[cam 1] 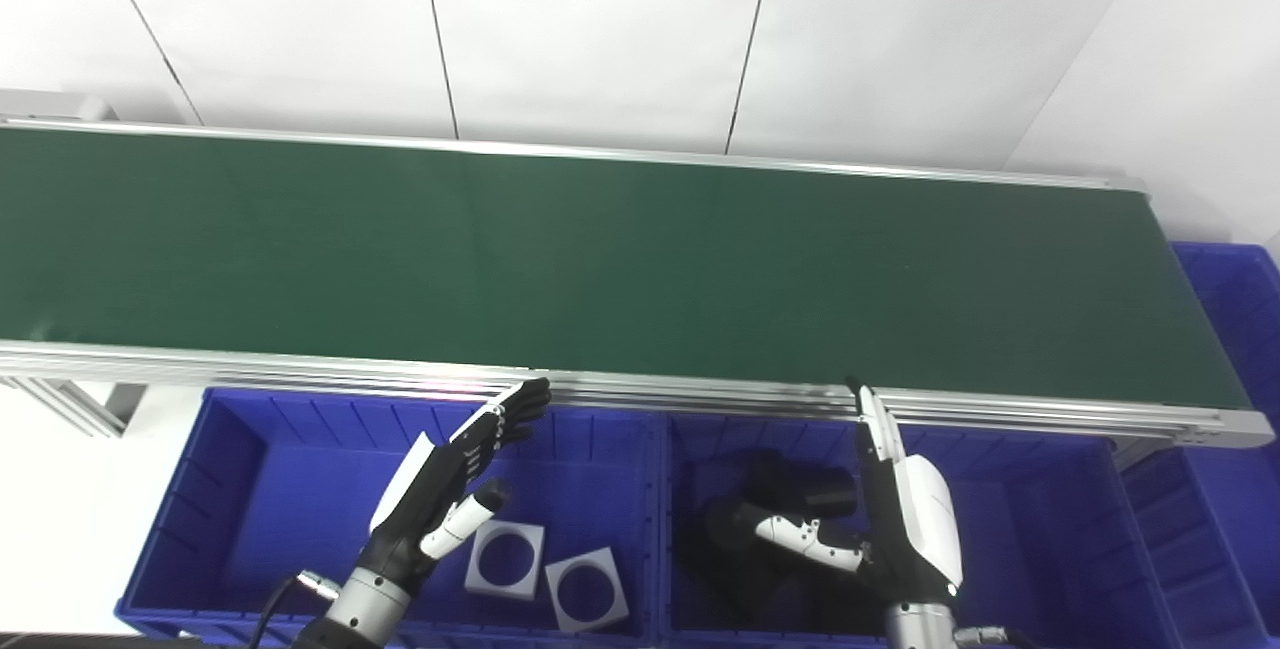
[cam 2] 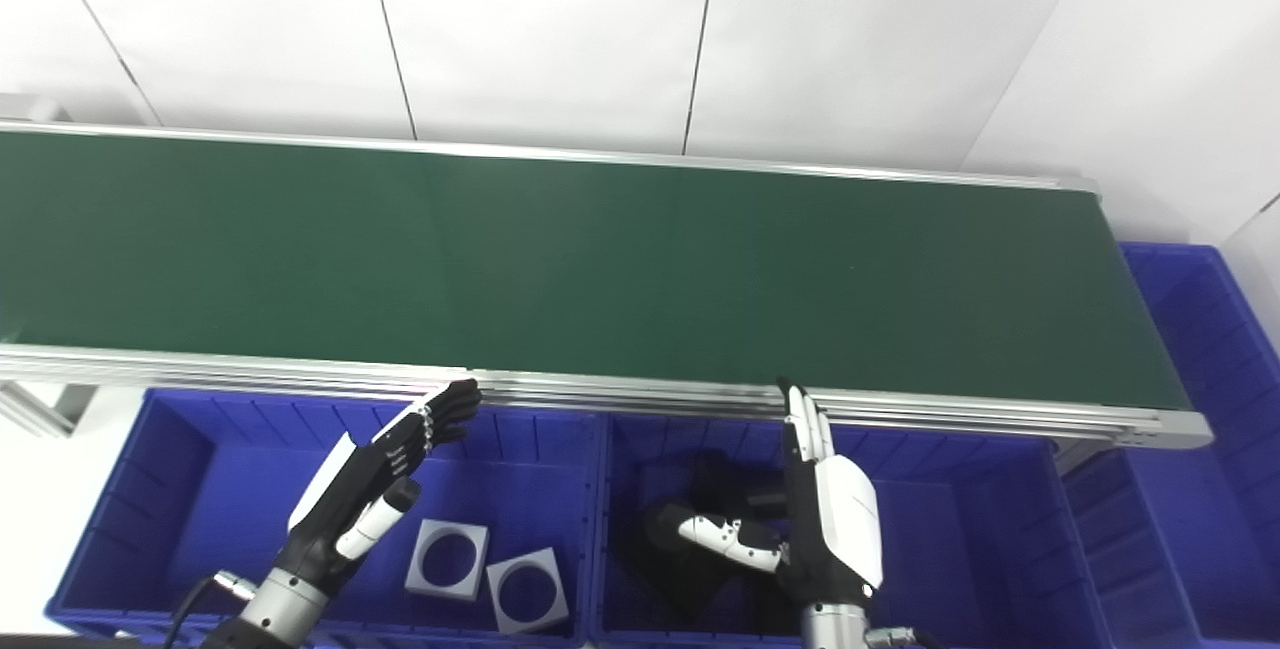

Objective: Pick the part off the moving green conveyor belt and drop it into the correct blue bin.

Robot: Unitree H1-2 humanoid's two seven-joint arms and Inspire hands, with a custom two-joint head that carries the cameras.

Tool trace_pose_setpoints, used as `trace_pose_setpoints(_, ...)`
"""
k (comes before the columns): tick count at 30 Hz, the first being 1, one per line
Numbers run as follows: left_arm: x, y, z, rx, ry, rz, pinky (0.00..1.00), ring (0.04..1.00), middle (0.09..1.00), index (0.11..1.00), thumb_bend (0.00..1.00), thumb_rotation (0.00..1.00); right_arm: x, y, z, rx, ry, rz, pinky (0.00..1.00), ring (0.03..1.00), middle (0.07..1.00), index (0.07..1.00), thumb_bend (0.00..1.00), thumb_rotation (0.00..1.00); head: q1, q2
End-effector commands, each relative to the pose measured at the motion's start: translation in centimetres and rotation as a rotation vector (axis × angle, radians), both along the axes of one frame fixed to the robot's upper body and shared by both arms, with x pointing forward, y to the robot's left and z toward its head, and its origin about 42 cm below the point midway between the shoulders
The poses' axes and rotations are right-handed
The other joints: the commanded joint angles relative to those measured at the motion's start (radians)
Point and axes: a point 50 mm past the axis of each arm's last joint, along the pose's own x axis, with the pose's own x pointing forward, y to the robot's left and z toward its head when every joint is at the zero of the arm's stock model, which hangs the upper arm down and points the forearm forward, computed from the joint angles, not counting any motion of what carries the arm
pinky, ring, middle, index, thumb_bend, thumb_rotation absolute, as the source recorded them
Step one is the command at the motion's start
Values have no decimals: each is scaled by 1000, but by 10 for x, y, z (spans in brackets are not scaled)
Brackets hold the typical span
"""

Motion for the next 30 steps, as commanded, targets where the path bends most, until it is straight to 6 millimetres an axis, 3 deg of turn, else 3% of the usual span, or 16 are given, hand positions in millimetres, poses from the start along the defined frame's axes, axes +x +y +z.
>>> trace_pose_setpoints(1,4,-2,14,-12,-80,-2,853,885,893,882,696,946,-1,3,8,54,-114,42,910,1000,1000,1000,874,459,1,0)
trace_pose_setpoints(8,3,-3,13,-21,-77,-3,853,887,894,882,710,928,-4,6,6,341,-102,202,874,936,967,990,885,446,22,0)
trace_pose_setpoints(12,4,-5,14,-11,-83,1,849,879,888,880,727,931,-4,8,4,350,-65,274,831,892,928,957,934,486,39,-3)
trace_pose_setpoints(25,3,-13,11,-23,-78,11,865,895,907,904,754,932,-3,0,0,382,41,355,838,892,928,972,910,501,84,-13)
trace_pose_setpoints(30,5,-17,12,-27,-83,15,861,903,918,920,756,887,-3,-2,-1,378,47,357,844,897,931,972,903,497,95,-16)
